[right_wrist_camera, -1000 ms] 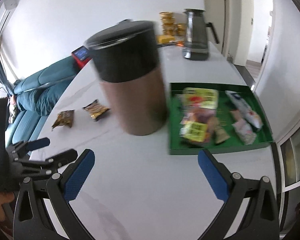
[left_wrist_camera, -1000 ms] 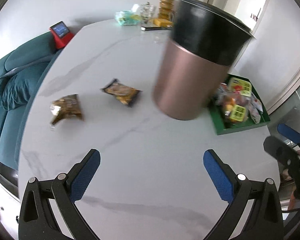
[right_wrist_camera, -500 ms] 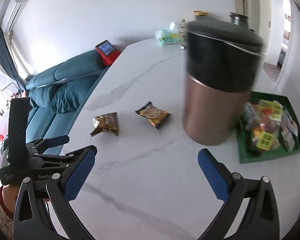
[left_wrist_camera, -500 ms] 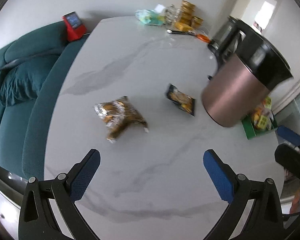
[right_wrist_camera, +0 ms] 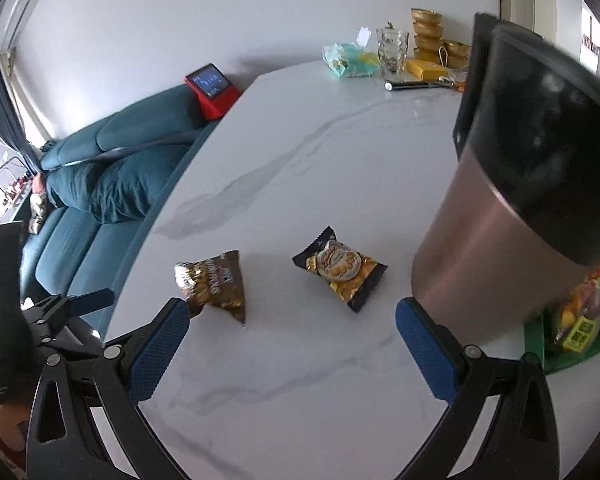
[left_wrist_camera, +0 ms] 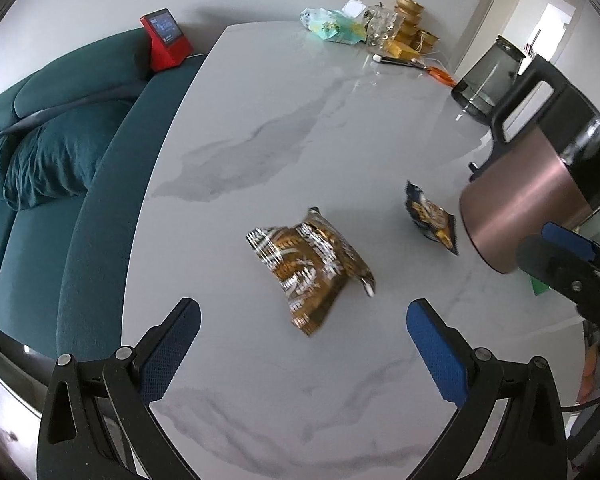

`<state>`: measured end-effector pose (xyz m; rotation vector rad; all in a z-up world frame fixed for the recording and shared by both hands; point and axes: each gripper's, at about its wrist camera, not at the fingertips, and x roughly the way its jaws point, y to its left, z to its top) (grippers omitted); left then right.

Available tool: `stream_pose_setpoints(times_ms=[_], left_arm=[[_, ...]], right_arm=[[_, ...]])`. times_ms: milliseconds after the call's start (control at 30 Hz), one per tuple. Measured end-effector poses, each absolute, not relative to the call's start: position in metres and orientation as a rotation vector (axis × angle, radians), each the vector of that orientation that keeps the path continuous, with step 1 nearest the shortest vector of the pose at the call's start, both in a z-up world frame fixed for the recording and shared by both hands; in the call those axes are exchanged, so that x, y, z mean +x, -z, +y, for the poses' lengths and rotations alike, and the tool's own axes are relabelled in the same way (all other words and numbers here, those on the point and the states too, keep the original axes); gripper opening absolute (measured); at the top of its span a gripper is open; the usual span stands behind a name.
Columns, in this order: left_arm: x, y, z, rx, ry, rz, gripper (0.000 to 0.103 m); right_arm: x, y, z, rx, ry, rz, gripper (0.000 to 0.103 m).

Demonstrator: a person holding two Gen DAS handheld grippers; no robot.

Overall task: Organize snacks
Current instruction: 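Move the left tool to the brown oat-chip bag while the right tool reaches the gold cookie packet, then close the left tool on the oat-chip bag while the right tool grips the cookie packet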

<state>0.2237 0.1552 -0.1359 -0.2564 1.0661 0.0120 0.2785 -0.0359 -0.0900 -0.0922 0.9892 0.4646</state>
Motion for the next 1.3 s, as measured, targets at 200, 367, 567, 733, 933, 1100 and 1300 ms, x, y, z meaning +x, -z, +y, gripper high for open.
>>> stream_pose_setpoints(times_ms=[200,367,567,733,933,1100,1300], left_arm=[[0.243,0.151,0.16,-0.236,-0.001,1.093,0.101],[0.256,0.162,0.157,-0.202,0.043,1.118,0.101],[0.268,0.172,0.154,-0.19,0.06,1.142,0.101],[0.276,0.18,0.156,-0.19,0.059,1.158,0.101],[0.284,0.183,0.157,-0.187,0.09,1.163,0.101],[0.29,0.184,0.155,-0.164,0.112,1.165,0.101],[0.292,0.186,0.157,-0.17,0.117,1.166,0.101]], right_arm=[[0.299,0.113,-0.022,-0.149,-0.461,1.023,0.103],[0.311,0.128,-0.019,-0.204,-0.468,1.046,0.103],[0.323,0.14,-0.019,-0.213,-0.467,1.07,0.103],[0.333,0.15,-0.014,-0.236,-0.477,1.083,0.103],[0.343,0.16,-0.004,-0.275,-0.49,1.097,0.103],[0.349,0.169,-0.002,-0.286,-0.498,1.123,0.103],[0.354,0.174,-0.002,-0.288,-0.501,1.136,0.103]])
